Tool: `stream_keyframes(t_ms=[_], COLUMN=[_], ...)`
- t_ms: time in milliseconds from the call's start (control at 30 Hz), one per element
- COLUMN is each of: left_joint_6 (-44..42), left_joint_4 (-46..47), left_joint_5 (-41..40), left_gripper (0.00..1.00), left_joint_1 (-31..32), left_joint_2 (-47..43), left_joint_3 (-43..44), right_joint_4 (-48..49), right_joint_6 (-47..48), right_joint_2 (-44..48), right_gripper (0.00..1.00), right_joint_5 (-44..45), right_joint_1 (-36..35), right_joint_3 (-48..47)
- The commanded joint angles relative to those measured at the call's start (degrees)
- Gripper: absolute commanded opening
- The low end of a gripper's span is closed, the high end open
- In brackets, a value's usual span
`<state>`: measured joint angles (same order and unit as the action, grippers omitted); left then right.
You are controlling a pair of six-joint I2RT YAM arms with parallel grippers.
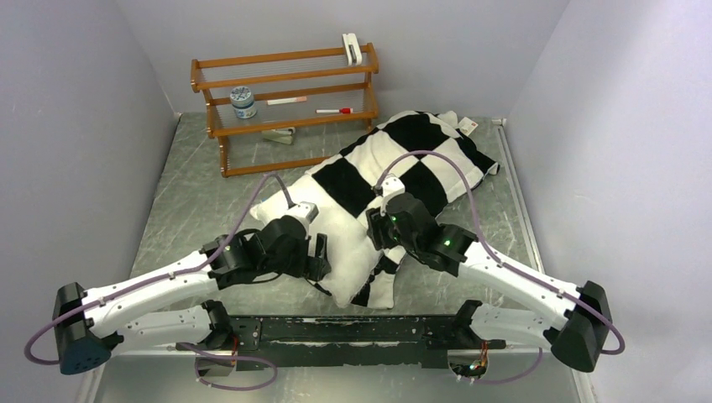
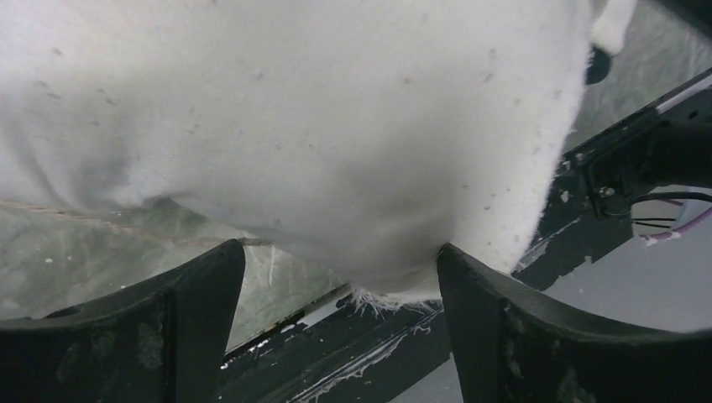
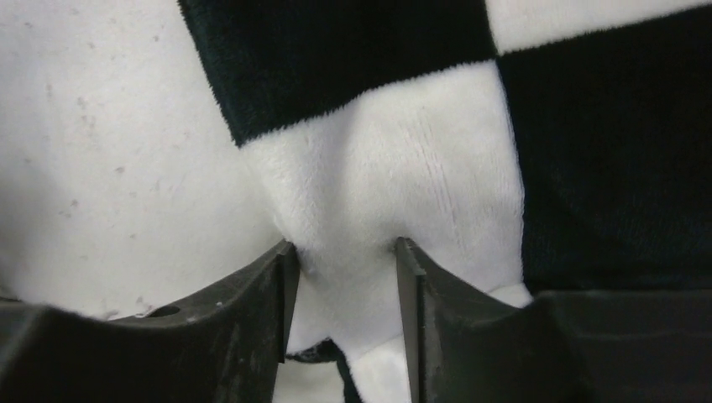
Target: Put the pillow into the pillowcase
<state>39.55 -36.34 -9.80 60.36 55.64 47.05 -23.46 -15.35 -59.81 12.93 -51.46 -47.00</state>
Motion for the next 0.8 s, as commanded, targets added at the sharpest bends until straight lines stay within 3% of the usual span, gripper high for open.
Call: stream_keyframes(t_ms=[0,100,133,200,267,433,567,633,767], left_joint_6=[2.7,2.1,0.8,-0.8,-2.5,-0.5,4.2,6.1,7.5], left_joint_4=[8.4,18.3,20.6,21.9,22.5,25.4,30.9,33.6,35.9], left_joint_5=[2.1,-0.6,-2.5,-7.4,-7.0,-5.4,-4.2,-2.6,-0.3], left_gripper=[0.89,0.84,0.73,0.26,0.06,0.05,0.05,0.05,0.05], left_joint_1=[0.0,-0.1,-0.3,-1.3,-4.0,-7.9,-9.3,-9.5,-9.5], left_joint_2=[2.5,7.0,8.8,12.4,15.5,17.9,19.0,19.8,20.2], left_joint_3=[-5.2,-5.7,-4.5,-0.6,3.3,5.9,1.8,0.6,0.1], right_joint_4=[6.0,7.7,8.3,8.9,8.8,16.2,21.4,20.7,13.0], right_joint_6=[5.5,5.3,4.5,2.5,0.1,-5.8,-10.8,-12.2,-12.3], right_joint_2=[-2.8,-3.1,-2.6,-1.3,0.2,3.7,3.3,2.3,1.7], right_gripper=[0.42,0.10,0.03,0.00,0.00,0.00,0.00,0.00,0.10], right_joint_5=[3.1,-2.7,-5.6,-10.6,-15.0,-27.2,-28.7,-30.0,-26.2], right_joint_1=[-0.3,-0.3,-0.3,-0.3,-0.3,-0.3,-0.3,-0.3,-0.3], right_joint_3=[0.3,-2.2,-3.3,-5.3,-7.2,-2.4,3.9,5.2,4.9])
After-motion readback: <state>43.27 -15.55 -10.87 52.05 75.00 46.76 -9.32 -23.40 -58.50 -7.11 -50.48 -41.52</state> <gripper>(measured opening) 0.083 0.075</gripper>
